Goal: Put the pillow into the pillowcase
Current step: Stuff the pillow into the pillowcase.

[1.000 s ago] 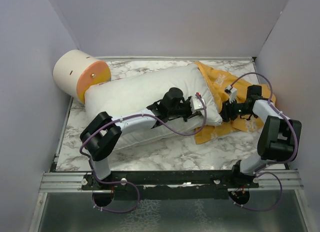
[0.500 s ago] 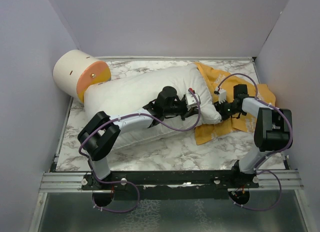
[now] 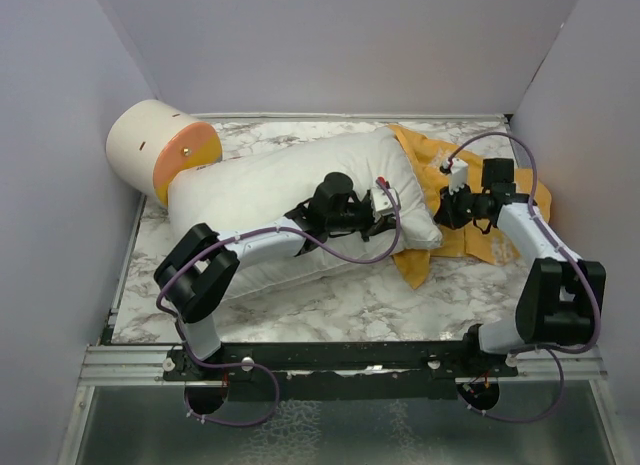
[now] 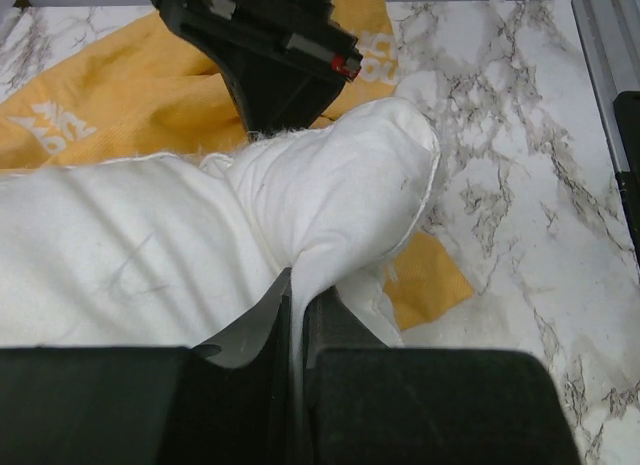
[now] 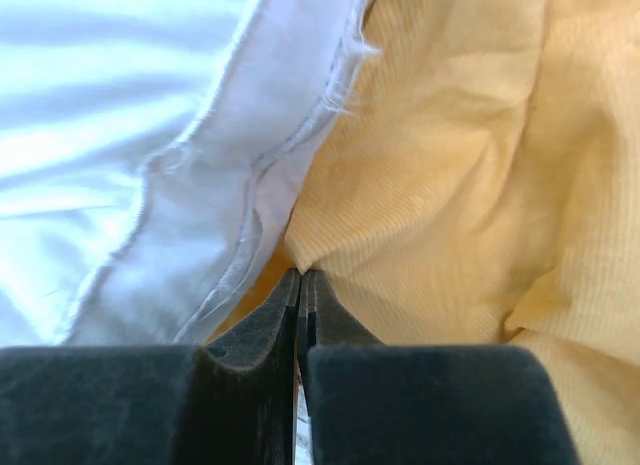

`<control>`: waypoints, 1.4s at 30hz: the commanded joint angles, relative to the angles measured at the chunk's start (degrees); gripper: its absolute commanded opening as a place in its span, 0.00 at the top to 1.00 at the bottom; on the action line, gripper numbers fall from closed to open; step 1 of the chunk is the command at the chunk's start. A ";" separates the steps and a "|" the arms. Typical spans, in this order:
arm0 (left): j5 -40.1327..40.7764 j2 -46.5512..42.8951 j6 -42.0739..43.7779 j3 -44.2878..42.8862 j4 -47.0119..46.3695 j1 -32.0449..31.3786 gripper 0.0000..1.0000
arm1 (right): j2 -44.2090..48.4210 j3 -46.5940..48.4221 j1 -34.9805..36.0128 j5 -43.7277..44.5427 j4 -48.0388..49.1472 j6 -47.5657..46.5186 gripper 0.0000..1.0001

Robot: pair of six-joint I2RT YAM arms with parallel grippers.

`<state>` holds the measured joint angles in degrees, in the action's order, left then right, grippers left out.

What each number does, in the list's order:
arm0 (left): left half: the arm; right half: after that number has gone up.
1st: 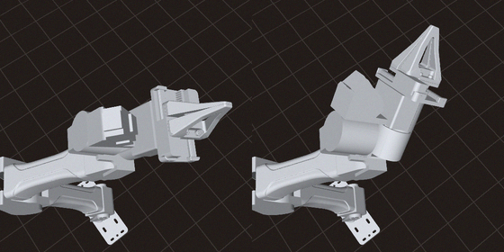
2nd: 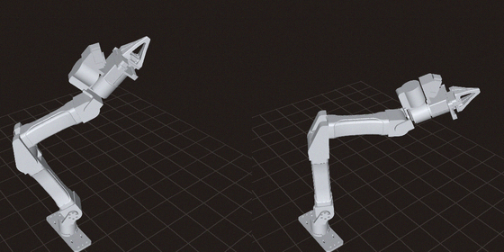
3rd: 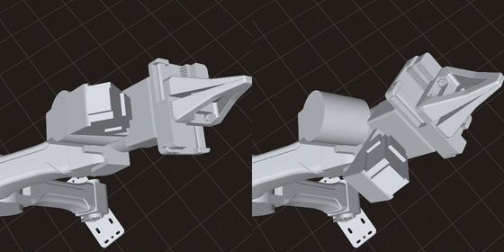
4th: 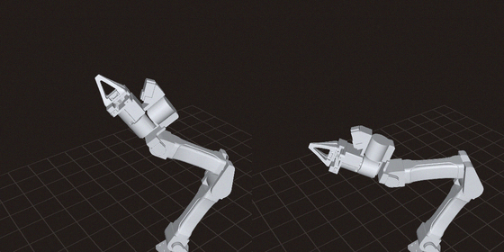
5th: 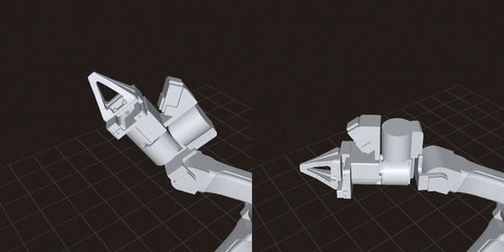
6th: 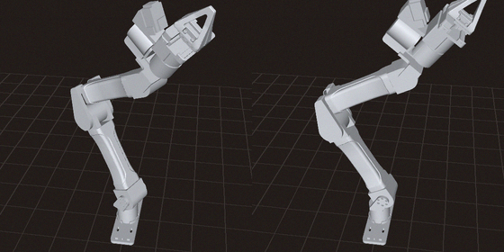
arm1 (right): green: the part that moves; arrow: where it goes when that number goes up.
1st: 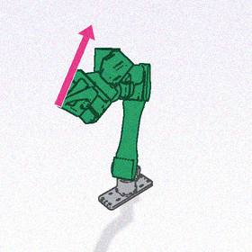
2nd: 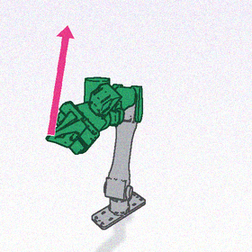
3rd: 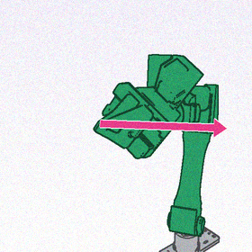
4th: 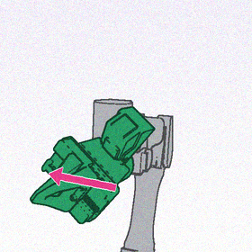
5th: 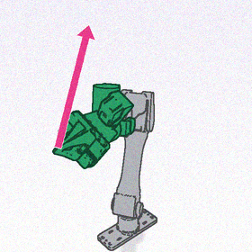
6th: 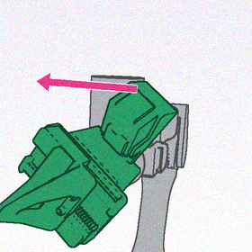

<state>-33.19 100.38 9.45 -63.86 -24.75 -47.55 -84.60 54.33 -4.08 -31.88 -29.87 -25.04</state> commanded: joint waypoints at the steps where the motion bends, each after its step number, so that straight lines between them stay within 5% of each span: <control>1: -0.36 -4.72 2.31 0.25 2.65 2.52 1.00 | 4.44 1.86 -0.92 -4.68 -1.87 0.45 0.99; 8: 5.01 -5.04 8.50 -2.01 5.98 2.50 1.00 | 13.97 0.99 -1.81 -15.71 -3.62 -1.17 0.99; 15: 15.13 -2.36 12.16 -7.36 7.06 1.91 1.00 | 17.33 2.55 -1.81 -29.59 -15.41 -9.39 0.99; 24: 27.24 -1.28 12.37 -8.53 3.92 1.32 1.00 | 18.56 1.07 -1.81 -29.04 -21.84 -15.34 0.99; 33: 30.59 1.14 -7.52 -3.08 -8.09 -0.07 1.00 | 16.89 5.20 -1.81 -38.01 -25.75 -16.95 0.99; 42: 40.88 6.67 -17.57 -5.43 -8.35 -4.04 1.00 | 15.01 7.07 -1.72 -42.28 -28.08 -17.10 0.99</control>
<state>-3.33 103.33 0.45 -67.40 -29.34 -51.20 -70.08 60.49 -6.13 -64.90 -54.74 -44.23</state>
